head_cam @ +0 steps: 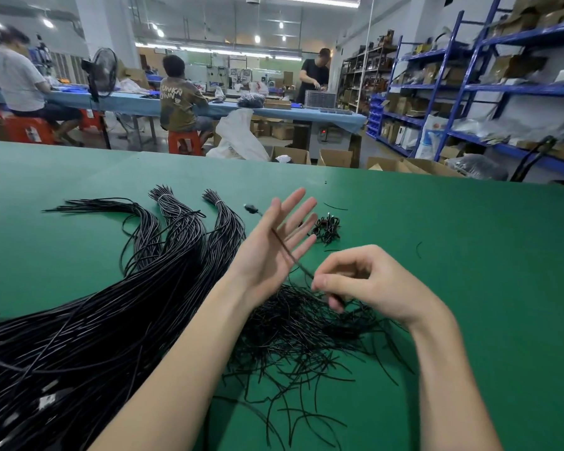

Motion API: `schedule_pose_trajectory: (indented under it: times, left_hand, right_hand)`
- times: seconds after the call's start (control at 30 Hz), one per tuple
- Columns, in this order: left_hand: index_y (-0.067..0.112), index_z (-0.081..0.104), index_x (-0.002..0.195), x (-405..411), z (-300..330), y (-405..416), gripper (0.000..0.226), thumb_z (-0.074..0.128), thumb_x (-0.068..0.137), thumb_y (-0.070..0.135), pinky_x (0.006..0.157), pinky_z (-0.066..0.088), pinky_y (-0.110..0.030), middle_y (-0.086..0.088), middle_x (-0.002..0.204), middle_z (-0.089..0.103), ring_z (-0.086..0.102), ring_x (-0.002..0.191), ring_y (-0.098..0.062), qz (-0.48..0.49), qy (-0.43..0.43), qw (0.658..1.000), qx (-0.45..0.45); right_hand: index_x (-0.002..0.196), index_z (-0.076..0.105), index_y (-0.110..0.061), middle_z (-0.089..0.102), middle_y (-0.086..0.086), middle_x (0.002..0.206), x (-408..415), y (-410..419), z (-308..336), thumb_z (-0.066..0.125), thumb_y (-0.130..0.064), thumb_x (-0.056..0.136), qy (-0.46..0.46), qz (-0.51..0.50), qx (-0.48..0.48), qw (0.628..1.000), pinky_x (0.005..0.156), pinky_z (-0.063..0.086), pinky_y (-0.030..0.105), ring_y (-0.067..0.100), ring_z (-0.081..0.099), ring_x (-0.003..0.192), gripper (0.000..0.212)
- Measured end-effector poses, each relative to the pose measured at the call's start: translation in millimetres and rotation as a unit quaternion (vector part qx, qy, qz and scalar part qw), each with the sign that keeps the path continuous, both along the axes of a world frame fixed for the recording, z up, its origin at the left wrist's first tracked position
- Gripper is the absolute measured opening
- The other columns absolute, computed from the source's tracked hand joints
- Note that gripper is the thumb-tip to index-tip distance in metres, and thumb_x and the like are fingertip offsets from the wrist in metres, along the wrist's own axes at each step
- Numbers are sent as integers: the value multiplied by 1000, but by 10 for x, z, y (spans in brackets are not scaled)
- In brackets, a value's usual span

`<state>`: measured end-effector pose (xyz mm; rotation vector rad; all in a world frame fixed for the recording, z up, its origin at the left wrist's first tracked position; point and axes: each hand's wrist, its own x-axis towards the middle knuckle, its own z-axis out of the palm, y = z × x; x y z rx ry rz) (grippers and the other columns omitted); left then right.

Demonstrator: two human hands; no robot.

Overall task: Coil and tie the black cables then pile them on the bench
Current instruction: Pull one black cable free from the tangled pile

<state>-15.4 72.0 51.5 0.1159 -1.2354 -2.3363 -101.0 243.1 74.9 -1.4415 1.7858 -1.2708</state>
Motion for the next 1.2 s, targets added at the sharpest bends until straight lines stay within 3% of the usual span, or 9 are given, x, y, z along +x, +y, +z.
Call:
schedule_pose_trajectory:
  times: [0.17, 0.27, 0.43, 0.63, 0.77, 0.9, 1.03, 1.13, 1.2]
  left_hand:
    - [20, 57, 138, 19, 22, -32, 48, 27, 109, 42, 115, 39, -37, -1, 140, 62, 55, 133, -18, -8, 17, 1000, 17]
    - [18, 63, 135, 24, 56, -21, 52, 28, 108, 45, 114, 41, -37, -4, 141, 61, 54, 134, -21, -25, 47, 998, 30]
    - [10, 72, 123, 41, 86, 21, 61, 27, 107, 50, 110, 46, -36, -10, 136, 64, 58, 130, -27, -78, 66, 994, 32]
    - [3, 63, 133, 214, 156, -10, 72, 27, 103, 57, 107, 48, -42, -17, 137, 62, 56, 131, -35, -246, 62, 967, -34]
    - [-1, 59, 136, 294, 188, -80, 82, 28, 99, 65, 105, 49, -48, -22, 138, 59, 57, 127, -41, -336, -71, 922, -181]
    - [-2, 61, 133, 264, 126, -74, 88, 20, 98, 69, 112, 40, -51, -21, 133, 64, 59, 127, -34, -339, -244, 860, -293]
    - [24, 65, 131, 201, 70, -10, 84, 13, 92, 77, 121, 24, -50, 6, 132, 67, 58, 128, -11, -278, -326, 815, -390]
    - [45, 57, 129, 192, 69, 6, 71, 16, 83, 80, 122, 17, -53, 22, 137, 59, 49, 136, -5, -223, -279, 862, -359]
    - [43, 49, 142, 171, 71, -34, 70, 15, 89, 75, 122, 18, -55, 17, 144, 56, 46, 139, -7, -151, -236, 904, -323]
  right_hand:
    - [84, 80, -22, 57, 2, 58, -39, 7, -42, 76, -28, 92, -10, -5, 90, 996, 44, 32, 18, 17, 44, 53, 11]
    - [87, 81, -25, 62, 1, 59, -59, 1, -71, 76, -35, 90, 14, -6, 102, 995, 51, 34, 14, 8, 48, 53, 12]
    - [87, 81, -29, 64, 1, 64, -52, -124, -153, 79, -39, 87, 58, -8, 104, 993, 65, 42, 26, 12, 52, 60, 10]
    - [75, 73, -39, 64, -6, 61, -74, -237, -299, 60, -92, 57, 164, -158, 108, 968, 66, 47, 34, 14, 54, 59, 57]
    - [62, 68, -42, 64, -9, 58, -195, -239, -301, 56, -53, 62, 180, -214, 85, 956, 61, 50, 35, 21, 57, 64, 17]
    - [70, 73, -33, 52, -13, 50, -202, -276, -180, 72, -70, 69, 158, -248, 12, 956, 56, 40, 28, 4, 42, 51, 36]
    - [87, 78, -21, 60, -15, 59, -133, -333, 7, 70, -41, 94, 28, -199, -50, 978, 56, 38, 17, 4, 48, 56, 23]
    - [101, 67, -14, 67, -11, 63, -33, -341, 94, 62, -15, 101, -27, -156, -106, 982, 52, 39, 12, 1, 49, 49, 5]
    - [101, 59, -14, 69, -6, 67, 0, -323, 108, 60, -9, 101, -64, -118, -112, 985, 49, 41, 15, 6, 50, 48, 5]
